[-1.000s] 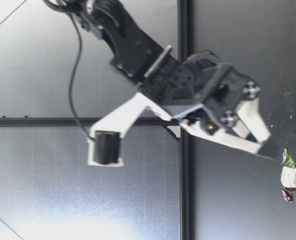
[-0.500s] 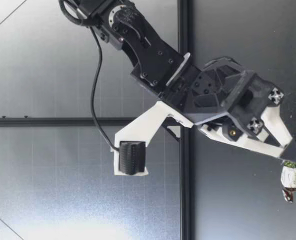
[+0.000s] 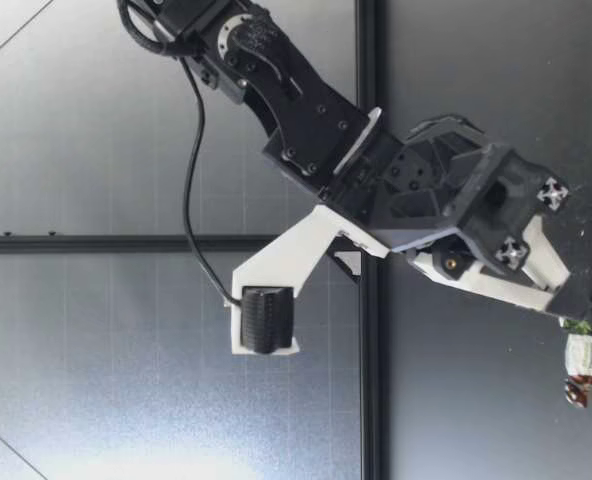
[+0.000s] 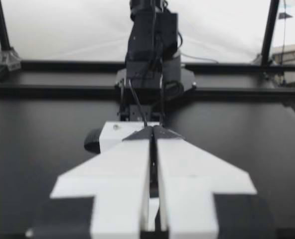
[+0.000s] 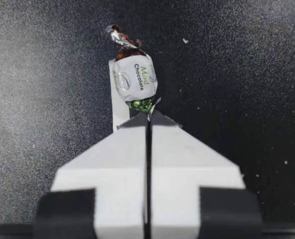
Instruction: Pick up the candy and unwrap it.
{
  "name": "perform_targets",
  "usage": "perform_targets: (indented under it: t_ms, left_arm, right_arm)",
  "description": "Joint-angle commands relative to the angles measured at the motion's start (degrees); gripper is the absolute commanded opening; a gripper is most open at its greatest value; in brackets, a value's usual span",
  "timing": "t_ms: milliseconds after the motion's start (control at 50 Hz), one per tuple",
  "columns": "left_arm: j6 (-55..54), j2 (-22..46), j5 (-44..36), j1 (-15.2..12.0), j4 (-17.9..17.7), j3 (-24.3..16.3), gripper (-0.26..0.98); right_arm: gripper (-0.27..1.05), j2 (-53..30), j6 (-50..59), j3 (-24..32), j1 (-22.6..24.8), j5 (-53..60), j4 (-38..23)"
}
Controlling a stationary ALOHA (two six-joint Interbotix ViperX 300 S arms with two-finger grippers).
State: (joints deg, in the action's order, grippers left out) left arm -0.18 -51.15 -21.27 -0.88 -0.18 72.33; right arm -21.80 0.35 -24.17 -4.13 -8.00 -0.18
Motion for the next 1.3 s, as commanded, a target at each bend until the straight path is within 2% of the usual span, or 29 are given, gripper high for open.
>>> perform_targets:
  t_ms: [0,180,260,440,520,740,860,1280]
  left_arm:
    - [-0.09,2.37,-0.18,-0.09,0.0,-0.7,-0.11]
    - [0.0,10.37,-0.88,-0.7,0.0,-2.46,-0.03]
    - [0.09,13.54,-1.05,-0.88,0.0,-3.78,0.07]
    - [0.44,20.04,-1.32,-0.97,0.0,-7.38,0.39]
    - [0.53,23.29,-2.9,-0.97,0.0,-8.96,0.48]
    - [2.9,31.55,-10.55,-0.97,0.0,-12.57,0.48]
    - [4.75,33.57,-13.45,-0.97,0.0,-13.8,0.48]
    - [5.98,39.46,-14.15,-0.97,0.0,-18.46,0.47]
  right_arm:
    - [-0.2,4.13,0.0,0.79,0.18,0.18,-0.09]
    - [-0.2,12.04,0.26,-2.11,0.18,-1.49,0.0]
    - [-0.2,17.14,1.14,-4.31,0.18,-2.29,0.0]
    - [-0.2,25.93,6.15,-7.82,0.18,-3.78,0.0]
    - [-0.2,28.39,8.17,-8.61,0.18,-4.39,0.0]
    - [-0.2,32.08,10.81,-9.76,0.18,-4.57,0.0]
    - [-0.2,32.61,10.99,-10.02,0.18,-4.66,0.0]
    - [-0.2,32.87,10.99,-9.93,0.09,-4.57,-0.09]
